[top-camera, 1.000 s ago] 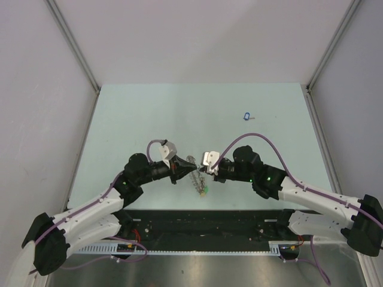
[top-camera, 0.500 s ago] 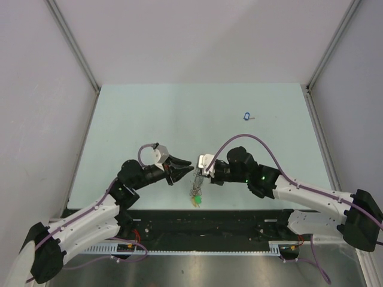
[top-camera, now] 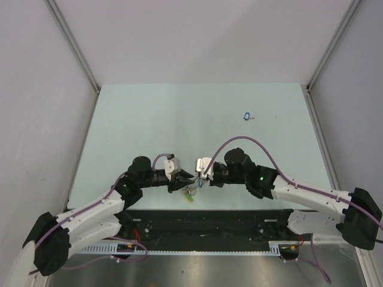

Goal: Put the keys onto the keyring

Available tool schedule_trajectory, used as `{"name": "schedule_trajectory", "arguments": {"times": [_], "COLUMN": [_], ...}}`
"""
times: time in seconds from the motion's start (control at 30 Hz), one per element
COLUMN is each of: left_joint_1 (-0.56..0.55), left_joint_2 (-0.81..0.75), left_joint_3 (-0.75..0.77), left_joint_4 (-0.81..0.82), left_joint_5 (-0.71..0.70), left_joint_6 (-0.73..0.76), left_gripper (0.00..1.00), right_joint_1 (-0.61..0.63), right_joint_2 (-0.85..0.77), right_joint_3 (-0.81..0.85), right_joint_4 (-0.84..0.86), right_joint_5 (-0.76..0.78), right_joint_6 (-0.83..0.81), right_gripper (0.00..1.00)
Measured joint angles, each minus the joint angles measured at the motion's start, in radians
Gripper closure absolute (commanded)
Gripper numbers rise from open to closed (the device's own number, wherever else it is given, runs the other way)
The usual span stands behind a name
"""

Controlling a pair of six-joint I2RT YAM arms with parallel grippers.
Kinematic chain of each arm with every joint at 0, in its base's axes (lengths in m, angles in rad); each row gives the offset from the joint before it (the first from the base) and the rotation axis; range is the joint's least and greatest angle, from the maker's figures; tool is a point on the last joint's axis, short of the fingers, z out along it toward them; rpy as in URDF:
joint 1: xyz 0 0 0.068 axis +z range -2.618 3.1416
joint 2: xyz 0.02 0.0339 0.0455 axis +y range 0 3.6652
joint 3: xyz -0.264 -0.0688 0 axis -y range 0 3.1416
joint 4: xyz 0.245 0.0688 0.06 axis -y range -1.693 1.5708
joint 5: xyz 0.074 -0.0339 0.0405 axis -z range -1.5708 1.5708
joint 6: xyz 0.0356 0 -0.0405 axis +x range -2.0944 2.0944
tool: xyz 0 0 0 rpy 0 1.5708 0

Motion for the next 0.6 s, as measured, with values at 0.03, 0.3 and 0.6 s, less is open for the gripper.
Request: {"name": "schedule_trajectory", "arguments": {"times": [0.03,0.3,0.6], "left_joint_1": [0.006,0.056,0.058], "left_joint_2": [0.002,0.026,0.055], "left_joint_3": [0.000,0.006,0.033], "left_joint_4": [-0.002,-0.003,-0.028], "left_joint_5": [0.014,0.121,0.146], "left_joint_6": [0.013,0.070,0.082], "left_gripper": [0.69,0.69,0.64], "right_joint_1": [0.002,0.010,0.020], "right_joint_2": [0.000,0.000,0.000], "right_joint_3": [0.000,0.000,0.002], "right_joint_4": [-0.002,-0.004,-0.012], "right_joint_5": [0.000,0.000,0.000], "right_joint_6": [-0.002,-0.008,-0.012], "right_gripper": [1.00,1.00,1.00]}}
